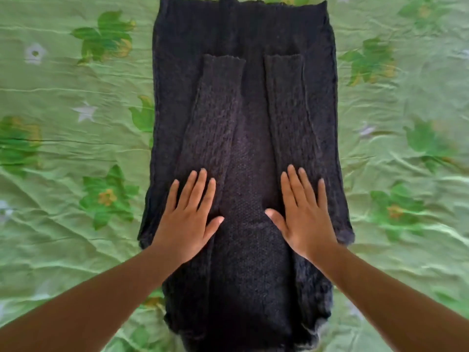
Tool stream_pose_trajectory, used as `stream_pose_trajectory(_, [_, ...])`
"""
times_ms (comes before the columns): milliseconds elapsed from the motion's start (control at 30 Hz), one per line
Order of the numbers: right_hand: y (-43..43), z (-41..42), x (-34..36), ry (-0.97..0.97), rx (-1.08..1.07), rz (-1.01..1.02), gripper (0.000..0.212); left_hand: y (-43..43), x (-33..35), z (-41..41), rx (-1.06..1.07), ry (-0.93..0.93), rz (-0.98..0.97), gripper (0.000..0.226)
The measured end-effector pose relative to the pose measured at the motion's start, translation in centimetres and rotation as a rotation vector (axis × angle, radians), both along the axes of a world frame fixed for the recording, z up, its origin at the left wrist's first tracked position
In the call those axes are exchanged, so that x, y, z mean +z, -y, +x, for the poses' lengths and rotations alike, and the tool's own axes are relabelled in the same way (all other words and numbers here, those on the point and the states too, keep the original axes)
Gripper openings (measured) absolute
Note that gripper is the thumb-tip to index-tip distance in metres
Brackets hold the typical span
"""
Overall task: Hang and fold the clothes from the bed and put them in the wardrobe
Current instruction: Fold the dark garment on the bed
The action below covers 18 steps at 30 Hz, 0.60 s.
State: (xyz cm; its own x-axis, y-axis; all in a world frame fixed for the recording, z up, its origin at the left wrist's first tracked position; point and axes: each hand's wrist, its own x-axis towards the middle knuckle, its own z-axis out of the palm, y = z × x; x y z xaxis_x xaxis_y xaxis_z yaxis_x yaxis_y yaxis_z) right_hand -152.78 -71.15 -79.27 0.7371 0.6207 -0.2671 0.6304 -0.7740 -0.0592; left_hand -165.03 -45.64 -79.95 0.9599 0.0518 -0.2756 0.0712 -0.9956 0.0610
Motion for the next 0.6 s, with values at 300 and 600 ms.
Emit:
stream_pose_trajectory(300, [3.4, -8.9, 0.8, -0.08, 0.009, -0.059, 0.085, 3.8, 1.0, -7.1, 0.035, -0.022, 0.034, 0.079])
stream_pose_trajectory(600, [13.6, -15.0, 1.4, -0.094, 0.422, 0.019, 0.084, 4.9, 1.6, -19.8, -0.236, -0.062, 0.01, 0.085])
